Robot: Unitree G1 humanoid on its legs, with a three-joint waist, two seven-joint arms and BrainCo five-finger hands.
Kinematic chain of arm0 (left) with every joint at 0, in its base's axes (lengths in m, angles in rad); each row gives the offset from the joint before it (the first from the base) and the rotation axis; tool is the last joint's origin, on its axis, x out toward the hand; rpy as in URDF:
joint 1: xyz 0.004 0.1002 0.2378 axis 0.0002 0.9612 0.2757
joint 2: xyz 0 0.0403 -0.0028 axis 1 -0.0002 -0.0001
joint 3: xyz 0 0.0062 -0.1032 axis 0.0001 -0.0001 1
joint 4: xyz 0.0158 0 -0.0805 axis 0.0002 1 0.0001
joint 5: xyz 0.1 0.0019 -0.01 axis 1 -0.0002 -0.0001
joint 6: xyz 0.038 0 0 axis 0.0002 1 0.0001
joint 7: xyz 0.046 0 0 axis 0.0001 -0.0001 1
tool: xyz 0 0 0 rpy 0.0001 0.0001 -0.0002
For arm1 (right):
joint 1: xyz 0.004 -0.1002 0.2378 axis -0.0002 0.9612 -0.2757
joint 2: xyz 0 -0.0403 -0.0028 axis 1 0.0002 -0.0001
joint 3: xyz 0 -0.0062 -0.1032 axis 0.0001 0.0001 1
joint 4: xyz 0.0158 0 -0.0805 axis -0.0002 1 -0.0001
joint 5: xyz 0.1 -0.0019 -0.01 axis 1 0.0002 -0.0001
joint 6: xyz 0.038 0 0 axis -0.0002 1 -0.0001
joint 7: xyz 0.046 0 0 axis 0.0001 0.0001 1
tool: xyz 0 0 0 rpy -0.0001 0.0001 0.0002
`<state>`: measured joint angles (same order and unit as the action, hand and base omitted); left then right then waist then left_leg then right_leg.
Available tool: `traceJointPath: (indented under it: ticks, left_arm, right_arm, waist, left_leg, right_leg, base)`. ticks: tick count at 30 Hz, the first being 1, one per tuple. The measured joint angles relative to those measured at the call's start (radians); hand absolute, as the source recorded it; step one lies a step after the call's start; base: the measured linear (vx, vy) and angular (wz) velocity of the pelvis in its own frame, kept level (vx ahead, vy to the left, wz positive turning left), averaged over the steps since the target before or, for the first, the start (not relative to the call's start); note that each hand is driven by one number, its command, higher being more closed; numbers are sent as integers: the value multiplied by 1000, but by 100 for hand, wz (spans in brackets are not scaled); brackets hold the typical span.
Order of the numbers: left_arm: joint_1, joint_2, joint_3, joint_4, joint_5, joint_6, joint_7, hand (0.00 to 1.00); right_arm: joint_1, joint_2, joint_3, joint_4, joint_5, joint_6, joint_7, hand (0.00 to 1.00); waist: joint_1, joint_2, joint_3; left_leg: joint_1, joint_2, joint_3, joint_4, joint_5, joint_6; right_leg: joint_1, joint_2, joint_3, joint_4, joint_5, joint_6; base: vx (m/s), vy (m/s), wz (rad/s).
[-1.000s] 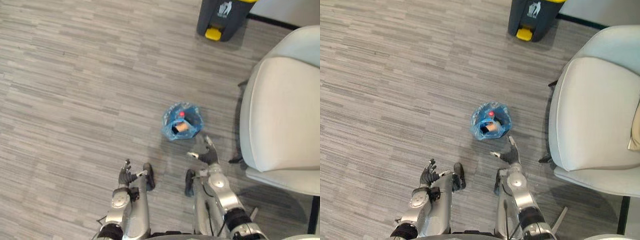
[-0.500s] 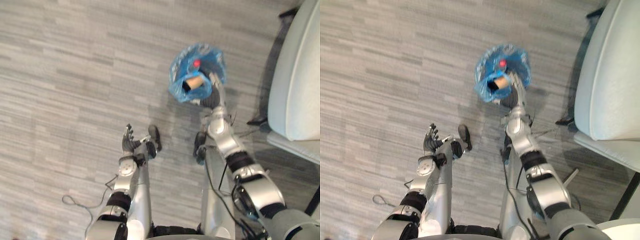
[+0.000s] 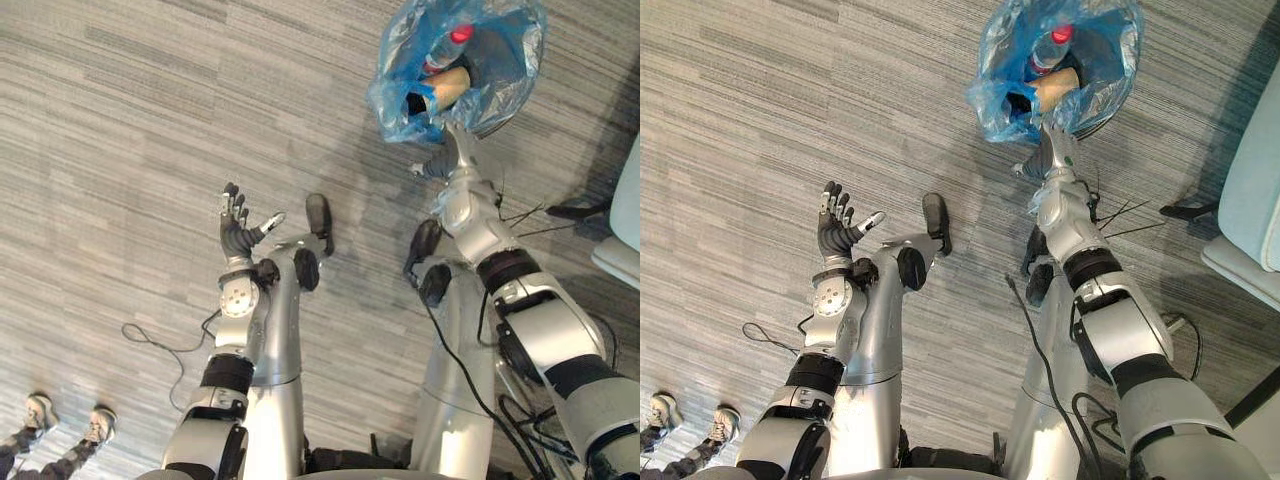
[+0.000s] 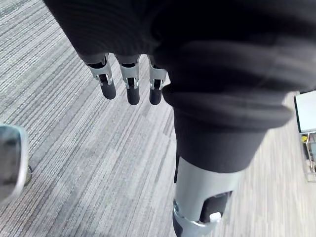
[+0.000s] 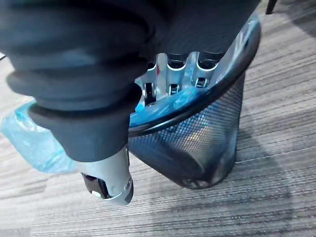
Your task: Gather rubbish on tea table into small bin, then transfer packed bag to large trash can.
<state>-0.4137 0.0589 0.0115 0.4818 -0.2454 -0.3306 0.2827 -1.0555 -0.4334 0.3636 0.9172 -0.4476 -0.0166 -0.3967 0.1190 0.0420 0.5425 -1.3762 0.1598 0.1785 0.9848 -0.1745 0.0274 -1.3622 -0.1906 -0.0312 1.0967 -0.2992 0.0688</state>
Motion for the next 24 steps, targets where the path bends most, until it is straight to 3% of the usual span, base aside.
traceJointPath:
  ticks: [9, 15, 19, 22, 24]
  left_arm:
    - [4, 5, 3, 23, 2, 24, 0, 0]
    - [43, -3, 0, 45, 6, 49, -1, 0]
    - [50, -13, 2, 62, 23, 69, -1, 0]
    - [60, -22, -1, 63, 36, 87, -13, 0]
    - [99, -39, -6, 65, 63, 90, -22, 0]
  right_arm:
    - [68, 5, -18, -126, 58, -21, 4, 100]
    - [145, 59, -103, -257, 133, -30, 2, 100]
    - [191, 85, -143, -313, 178, -44, 1, 100]
    - [249, 126, -169, -374, 233, -45, 9, 100]
    - [349, 180, -191, -463, 316, -54, 22, 100]
  waist:
    - [-22, -1, -1]
    - [-49, -5, -2]
    - [-51, -5, -3]
    - [-52, -8, -4]
    - [-52, -12, -6]
  left_leg:
    - [41, -1, -6, -47, 22, 0]
    - [132, 1, -4, -134, 58, -11]
    - [178, 4, -4, -174, 73, -18]
    - [247, 10, -6, -218, 82, -25]
    - [371, 7, 7, -287, 90, -31]
  right_leg:
    - [50, 1, -22, -49, 16, -7]
    - [137, 15, -34, -134, 53, -18]
    - [183, 22, -45, -170, 67, -26]
    - [256, 34, -58, -220, 82, -31]
    - [375, 39, -62, -290, 96, -32]
  base:
    - [-6, 4, 0]
    - [-31, 2, -4]
    - [-32, -21, -3]
    - [-15, -32, -6]
    - [16, -54, -5]
